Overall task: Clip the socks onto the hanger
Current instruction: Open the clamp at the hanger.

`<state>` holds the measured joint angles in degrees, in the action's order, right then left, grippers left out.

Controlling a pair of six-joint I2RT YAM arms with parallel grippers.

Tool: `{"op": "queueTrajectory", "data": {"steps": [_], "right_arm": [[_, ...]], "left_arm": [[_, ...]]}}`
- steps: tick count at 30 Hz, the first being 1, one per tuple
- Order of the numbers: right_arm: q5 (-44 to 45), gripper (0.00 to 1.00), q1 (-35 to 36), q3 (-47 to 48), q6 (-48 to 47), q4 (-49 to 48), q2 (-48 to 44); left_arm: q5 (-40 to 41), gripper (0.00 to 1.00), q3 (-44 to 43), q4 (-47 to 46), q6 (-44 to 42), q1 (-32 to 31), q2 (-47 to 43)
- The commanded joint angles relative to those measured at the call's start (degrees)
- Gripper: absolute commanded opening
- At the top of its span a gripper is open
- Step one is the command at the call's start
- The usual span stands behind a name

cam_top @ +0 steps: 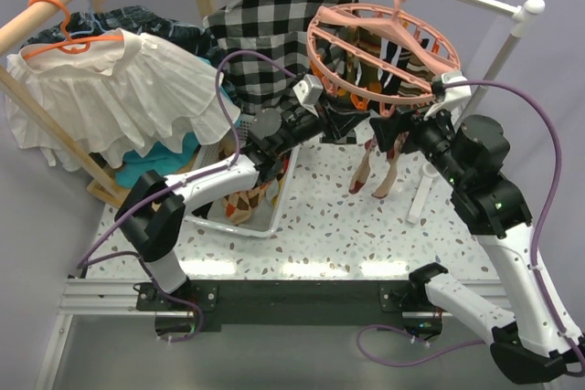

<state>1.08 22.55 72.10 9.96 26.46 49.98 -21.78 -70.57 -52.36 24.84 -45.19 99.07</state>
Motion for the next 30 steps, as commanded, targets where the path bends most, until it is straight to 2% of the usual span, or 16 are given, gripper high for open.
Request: {"op": "queueTrajectory", "data": {"steps": [1, 6, 12, 19, 23, 30], "right_arm": [[-11.86, 0.82, 0.22, 4.54, -1.52, 1.67, 0.21], [-16.02, 0.8, 0.13, 6.74, 0.76, 2.11, 1.44], [-11.64, 0.73, 0.13, 7.36, 3.22, 1.32, 2.41], [-5.04, 0.57, 0.13, 6.92, 5.42, -1.23, 2.93], [-2.4, 0.43, 0.22, 5.69, 6.3, -2.02, 3.2], [-1.17, 0.36, 0.22, 3.49, 7.88, -2.99, 3.37]], "left_arm": [[7.52, 0.19, 0.43, 3.66, -5.67, -2.53, -5.81], [12.9, 0.17, -0.01, 8.93, -10.85, -5.08, -7.83], [19.3, 0.17, -0.89, 13.06, -16.39, -9.03, -8.45], [23.18, 0.17, -1.42, 15.36, -20.62, -12.29, -8.1], [23.89, 0.17, -1.68, 15.71, -21.85, -12.82, -8.1], [24.59, 0.17, -2.3, 15.71, -23.7, -13.61, -7.49]]}}
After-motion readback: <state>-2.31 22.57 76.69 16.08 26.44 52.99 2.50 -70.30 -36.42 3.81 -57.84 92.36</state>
